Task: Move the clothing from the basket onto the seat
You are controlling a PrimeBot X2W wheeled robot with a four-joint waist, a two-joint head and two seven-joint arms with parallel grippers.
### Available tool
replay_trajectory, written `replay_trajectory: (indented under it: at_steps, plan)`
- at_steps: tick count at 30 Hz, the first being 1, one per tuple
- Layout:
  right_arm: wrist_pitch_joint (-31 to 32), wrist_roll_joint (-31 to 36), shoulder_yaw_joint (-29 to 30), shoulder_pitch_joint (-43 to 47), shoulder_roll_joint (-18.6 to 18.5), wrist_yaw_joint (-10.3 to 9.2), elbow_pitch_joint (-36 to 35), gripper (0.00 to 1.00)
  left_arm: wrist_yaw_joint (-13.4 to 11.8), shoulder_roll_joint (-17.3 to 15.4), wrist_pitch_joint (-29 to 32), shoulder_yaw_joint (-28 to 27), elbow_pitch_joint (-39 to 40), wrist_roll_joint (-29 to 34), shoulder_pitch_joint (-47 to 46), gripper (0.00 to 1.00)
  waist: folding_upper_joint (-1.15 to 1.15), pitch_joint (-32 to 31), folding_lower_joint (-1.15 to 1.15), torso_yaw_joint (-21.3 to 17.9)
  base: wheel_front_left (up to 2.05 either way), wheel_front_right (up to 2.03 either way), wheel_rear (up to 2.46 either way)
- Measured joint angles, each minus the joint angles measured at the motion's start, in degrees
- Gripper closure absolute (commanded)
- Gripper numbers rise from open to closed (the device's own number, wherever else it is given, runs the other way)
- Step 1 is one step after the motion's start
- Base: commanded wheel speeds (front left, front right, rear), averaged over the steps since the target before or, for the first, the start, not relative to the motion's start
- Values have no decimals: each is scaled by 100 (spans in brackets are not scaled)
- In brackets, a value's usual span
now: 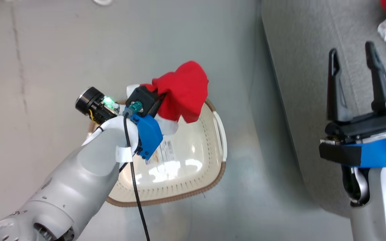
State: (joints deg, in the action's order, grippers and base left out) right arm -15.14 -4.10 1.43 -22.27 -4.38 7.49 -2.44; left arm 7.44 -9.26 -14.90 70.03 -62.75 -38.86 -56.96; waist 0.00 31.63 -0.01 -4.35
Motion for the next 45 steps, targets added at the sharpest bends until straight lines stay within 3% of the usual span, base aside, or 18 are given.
replay_trajectory:
  at_steps: [21, 34, 45]
  plan:
    - [0, -112, -24, 1140, 54, 0, 457, 0, -344, -506, -9, -2204, 2089, 544, 1203, 100, 0, -1980, 0, 310, 0, 0, 0]
    - [0, -205, -109, 1695, 115, 0, 581, 0, -415, -525, -9, -2681, 2998, 905, 2318, 100, 0, -2780, -1, 318, 0, 0, 0]
    - [0, -221, -263, 1774, 130, 0, 579, 0, -461, -553, -9, -2814, 3372, 1023, 2635, 100, 0, -2858, 0, 392, 0, 0, 0]
